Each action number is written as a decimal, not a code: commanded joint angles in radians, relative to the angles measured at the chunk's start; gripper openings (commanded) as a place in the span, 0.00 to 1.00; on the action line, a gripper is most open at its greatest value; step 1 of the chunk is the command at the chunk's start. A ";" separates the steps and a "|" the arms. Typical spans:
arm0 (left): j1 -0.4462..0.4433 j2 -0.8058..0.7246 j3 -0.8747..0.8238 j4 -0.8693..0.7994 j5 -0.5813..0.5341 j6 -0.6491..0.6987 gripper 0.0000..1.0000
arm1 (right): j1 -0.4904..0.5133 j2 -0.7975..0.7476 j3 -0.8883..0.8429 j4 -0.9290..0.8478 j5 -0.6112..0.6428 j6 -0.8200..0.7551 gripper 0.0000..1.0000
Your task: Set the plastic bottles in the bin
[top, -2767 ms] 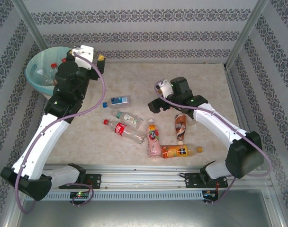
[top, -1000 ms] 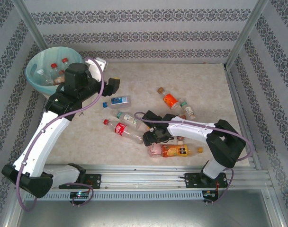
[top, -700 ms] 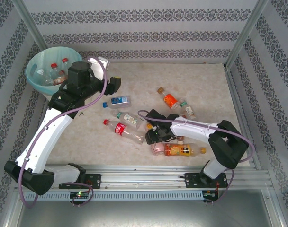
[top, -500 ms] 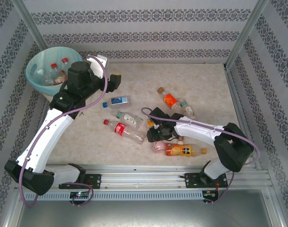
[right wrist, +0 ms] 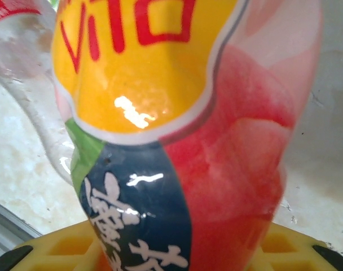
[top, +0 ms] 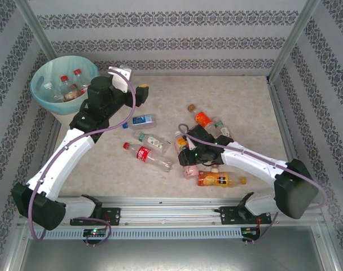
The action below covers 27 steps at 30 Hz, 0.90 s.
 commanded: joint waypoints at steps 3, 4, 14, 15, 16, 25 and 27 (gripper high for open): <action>-0.011 0.028 0.095 -0.022 0.066 -0.046 0.84 | -0.022 -0.097 0.042 -0.018 0.009 -0.049 0.42; -0.012 0.033 0.118 -0.047 0.073 -0.054 0.84 | -0.022 -0.112 0.051 -0.025 0.016 -0.056 0.42; -0.012 0.102 0.303 -0.197 0.243 -0.165 0.84 | -0.040 -0.210 0.203 -0.026 0.015 -0.157 0.41; -0.011 0.110 0.313 -0.206 0.276 -0.178 0.84 | -0.039 -0.216 0.213 -0.019 0.014 -0.163 0.41; -0.011 0.119 0.326 -0.215 0.318 -0.194 0.84 | -0.040 -0.223 0.223 -0.004 0.009 -0.171 0.41; -0.011 0.162 0.348 -0.207 0.620 -0.370 0.83 | -0.038 -0.237 0.296 0.114 -0.020 -0.223 0.40; -0.011 0.164 0.333 -0.190 0.664 -0.407 0.82 | -0.036 -0.231 0.309 0.134 -0.031 -0.229 0.41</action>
